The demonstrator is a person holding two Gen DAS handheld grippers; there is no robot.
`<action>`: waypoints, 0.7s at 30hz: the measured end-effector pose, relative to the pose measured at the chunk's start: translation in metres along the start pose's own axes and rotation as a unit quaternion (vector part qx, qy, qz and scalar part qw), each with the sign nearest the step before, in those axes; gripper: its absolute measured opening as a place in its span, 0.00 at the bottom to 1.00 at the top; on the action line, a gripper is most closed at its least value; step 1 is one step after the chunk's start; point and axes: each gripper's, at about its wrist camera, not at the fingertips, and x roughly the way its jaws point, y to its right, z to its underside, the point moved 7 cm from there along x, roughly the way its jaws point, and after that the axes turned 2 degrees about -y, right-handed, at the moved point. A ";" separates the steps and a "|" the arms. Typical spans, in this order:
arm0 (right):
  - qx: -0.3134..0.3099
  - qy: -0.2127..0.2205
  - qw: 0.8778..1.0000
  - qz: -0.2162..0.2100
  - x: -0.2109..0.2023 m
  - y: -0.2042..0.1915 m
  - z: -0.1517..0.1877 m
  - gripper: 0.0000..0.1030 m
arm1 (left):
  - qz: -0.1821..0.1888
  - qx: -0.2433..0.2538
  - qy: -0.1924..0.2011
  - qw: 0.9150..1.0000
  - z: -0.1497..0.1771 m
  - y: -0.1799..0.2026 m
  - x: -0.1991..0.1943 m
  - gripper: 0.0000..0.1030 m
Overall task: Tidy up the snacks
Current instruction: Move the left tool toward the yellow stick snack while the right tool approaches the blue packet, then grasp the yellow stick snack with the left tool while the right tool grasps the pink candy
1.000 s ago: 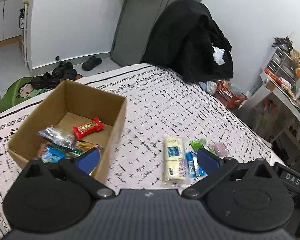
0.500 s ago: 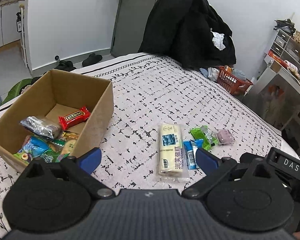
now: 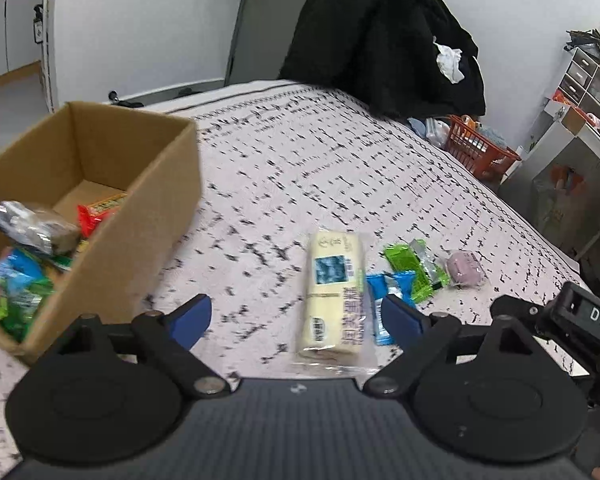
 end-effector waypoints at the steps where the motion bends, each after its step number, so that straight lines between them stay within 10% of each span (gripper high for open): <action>1: -0.001 0.002 1.000 0.000 0.002 0.000 -0.002 0.93 | 0.002 0.002 -0.001 1.000 0.000 0.004 0.005 0.87; 21: -0.046 0.024 0.998 0.037 0.066 0.001 -0.043 0.74 | -0.012 -0.026 -0.036 0.999 0.000 0.013 0.075 0.67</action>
